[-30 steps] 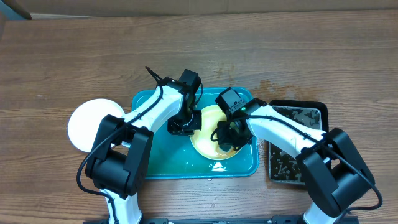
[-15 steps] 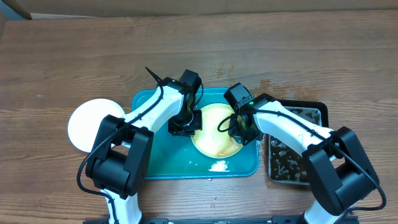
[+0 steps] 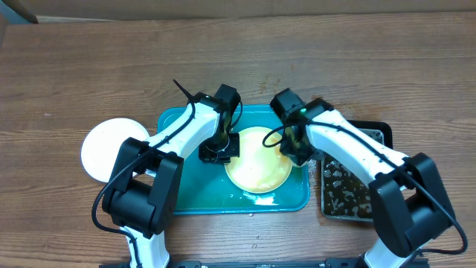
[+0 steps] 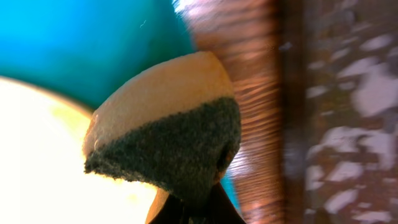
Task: Clean dirty plates on tray and stack at the side
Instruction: 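Return sponge to basin and drag yellow plate left with left gripper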
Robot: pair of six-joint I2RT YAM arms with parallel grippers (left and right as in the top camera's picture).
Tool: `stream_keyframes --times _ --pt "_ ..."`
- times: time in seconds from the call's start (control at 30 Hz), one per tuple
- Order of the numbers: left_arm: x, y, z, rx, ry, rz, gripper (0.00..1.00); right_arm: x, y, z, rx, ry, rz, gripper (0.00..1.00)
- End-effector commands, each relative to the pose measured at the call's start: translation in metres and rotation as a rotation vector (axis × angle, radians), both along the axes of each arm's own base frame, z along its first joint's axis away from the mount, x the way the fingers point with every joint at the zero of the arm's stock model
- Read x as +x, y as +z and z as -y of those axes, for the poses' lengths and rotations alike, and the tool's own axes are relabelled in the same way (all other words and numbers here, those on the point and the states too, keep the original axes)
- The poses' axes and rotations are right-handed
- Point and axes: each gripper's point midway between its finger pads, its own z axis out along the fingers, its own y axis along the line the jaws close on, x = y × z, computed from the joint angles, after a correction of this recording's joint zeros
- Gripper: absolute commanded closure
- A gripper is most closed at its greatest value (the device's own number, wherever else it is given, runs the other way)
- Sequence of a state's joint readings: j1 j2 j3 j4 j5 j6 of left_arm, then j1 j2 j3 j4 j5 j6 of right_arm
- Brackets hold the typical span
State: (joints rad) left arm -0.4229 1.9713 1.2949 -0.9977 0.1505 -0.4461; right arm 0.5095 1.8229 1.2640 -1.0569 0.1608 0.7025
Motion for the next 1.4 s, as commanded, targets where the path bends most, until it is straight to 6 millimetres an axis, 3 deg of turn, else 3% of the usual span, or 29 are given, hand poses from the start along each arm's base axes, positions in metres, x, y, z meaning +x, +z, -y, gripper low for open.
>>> stream_keyframes --times 0.0,0.1,0.3,0.47,0.63,0.83,1.1,1.37 --pt "-0.003 -0.014 -0.021 0.101 0.006 -0.011 0.96 0.022 0.046 0.005 0.014 -0.025 0.14 0.96" --pt "-0.003 -0.014 -0.021 0.101 0.006 -0.01 0.96 0.024 0.065 0.016 0.029 -0.057 0.173 0.96" --pt "0.002 -0.005 -0.023 0.108 0.006 0.023 0.96 0.019 0.088 0.072 0.013 -0.168 0.169 0.96" --pt "0.011 0.023 -0.032 0.147 0.036 0.117 0.96 0.012 0.079 0.116 -0.022 -0.139 0.072 0.92" --pt "0.017 0.065 -0.047 0.191 0.062 0.246 0.96 0.0 0.055 0.14 -0.024 -0.192 0.005 0.92" --pt "0.021 0.108 -0.068 0.259 0.078 0.389 0.96 -0.012 0.02 0.14 0.001 -0.196 -0.021 0.92" --pt "0.029 0.154 -0.104 0.461 0.094 0.578 0.96 -0.018 -0.023 0.107 0.195 -0.183 -0.005 0.92" --pt "0.029 0.177 -0.109 0.642 0.014 0.683 0.96 -0.021 -0.041 0.089 0.302 -0.101 0.019 0.92"
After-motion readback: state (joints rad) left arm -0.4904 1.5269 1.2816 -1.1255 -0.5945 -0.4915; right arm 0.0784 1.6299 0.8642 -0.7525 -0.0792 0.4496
